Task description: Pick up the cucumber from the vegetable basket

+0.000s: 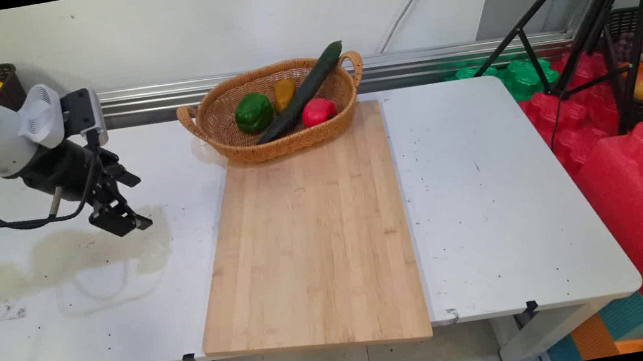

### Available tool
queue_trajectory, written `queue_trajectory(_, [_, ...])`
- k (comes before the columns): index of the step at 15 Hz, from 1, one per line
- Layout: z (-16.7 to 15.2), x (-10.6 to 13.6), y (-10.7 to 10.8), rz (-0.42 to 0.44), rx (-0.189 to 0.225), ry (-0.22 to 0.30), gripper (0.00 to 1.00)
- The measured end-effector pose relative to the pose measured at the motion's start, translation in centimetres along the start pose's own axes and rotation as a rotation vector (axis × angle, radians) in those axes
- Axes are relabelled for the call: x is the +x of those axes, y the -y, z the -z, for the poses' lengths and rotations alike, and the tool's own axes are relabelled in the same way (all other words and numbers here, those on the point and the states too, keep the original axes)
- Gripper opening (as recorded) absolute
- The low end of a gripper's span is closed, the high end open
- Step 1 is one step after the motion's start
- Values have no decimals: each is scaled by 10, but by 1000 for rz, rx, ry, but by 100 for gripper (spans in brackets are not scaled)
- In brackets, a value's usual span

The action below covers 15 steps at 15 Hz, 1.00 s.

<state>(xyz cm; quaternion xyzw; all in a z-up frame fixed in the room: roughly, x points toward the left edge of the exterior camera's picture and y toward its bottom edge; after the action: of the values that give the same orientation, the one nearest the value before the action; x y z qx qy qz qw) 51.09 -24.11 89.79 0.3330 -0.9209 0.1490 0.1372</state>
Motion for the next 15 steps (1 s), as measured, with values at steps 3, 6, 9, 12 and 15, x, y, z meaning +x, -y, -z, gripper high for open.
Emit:
queue_trajectory(3, [3, 5, 0, 6, 1, -34, 100])
queue_trajectory(6, [7, 16, 5, 19, 15, -83, 100])
queue_trajectory(9, [14, 35, 13, 39, 39, -151, 100])
queue_trajectory(12, [21, 60, 25, 70, 67, -230, 100])
queue_trajectory(15, [26, 86, 38, 106, 101, -299, 100])
